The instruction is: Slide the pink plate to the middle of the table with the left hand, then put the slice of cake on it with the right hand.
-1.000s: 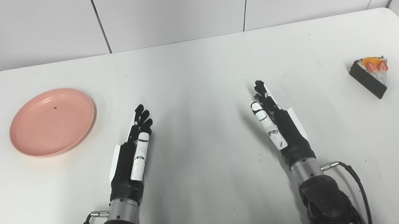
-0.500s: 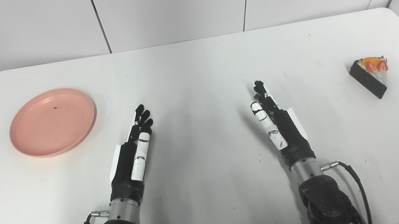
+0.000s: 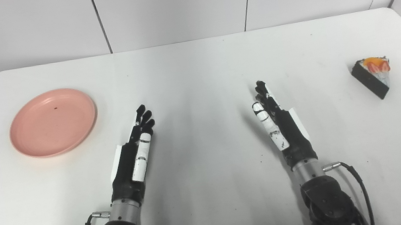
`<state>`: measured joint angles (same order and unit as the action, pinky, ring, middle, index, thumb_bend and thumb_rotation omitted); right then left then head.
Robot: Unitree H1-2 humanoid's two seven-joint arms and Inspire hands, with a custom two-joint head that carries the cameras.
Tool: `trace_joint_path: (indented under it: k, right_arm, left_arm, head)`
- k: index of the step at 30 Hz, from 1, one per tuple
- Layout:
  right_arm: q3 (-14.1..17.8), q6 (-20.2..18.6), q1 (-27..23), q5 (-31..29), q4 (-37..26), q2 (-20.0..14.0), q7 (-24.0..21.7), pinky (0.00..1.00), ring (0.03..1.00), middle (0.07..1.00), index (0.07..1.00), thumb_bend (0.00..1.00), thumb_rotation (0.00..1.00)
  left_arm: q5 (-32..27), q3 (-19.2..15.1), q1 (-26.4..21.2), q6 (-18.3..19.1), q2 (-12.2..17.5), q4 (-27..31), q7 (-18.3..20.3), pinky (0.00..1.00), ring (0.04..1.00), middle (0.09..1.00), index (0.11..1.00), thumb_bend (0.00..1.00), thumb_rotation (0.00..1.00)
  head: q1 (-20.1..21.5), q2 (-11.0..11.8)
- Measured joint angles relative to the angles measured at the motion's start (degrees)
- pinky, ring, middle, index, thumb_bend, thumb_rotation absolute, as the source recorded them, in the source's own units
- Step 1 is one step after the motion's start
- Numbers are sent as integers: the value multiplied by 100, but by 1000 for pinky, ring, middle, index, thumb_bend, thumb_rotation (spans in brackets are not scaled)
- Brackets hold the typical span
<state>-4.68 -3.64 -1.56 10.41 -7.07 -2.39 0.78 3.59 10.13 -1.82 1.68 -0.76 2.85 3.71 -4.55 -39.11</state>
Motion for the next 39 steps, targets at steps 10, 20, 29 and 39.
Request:
trace_joint_path:
  k: [10, 20, 29, 39]
  right_arm:
    - [88, 197, 1, -339, 129, -243, -159, 967, 967, 985, 995, 349, 1000]
    - [341, 805, -354, -997, 834, -545, -522, 1000, 1000, 1000, 1000, 230, 1000]
    - [460, 913, -485, -1207, 1080, -631, -668, 1000, 1000, 1000, 1000, 123, 1000]
    - [474, 922, -484, -1252, 1074, -629, -731, 1000, 1000, 1000, 1000, 123, 1000]
  left_arm:
    - [310, 135, -279, -313, -263, -531, -206, 930, 947, 960, 965, 389, 1000]
    - [569, 335, -790, -986, -685, -1439, -326, 938, 960, 976, 981, 448, 1000]
    - [705, 362, -988, -1240, -822, -1789, -441, 942, 957, 970, 981, 449, 1000]
    - [821, 376, -996, -1259, -834, -1802, -466, 946, 953, 968, 980, 437, 1000]
  head:
    - [-960, 650]
    - [-2032, 1310]
    - [-2217, 1477]
    - [-2191, 1327]
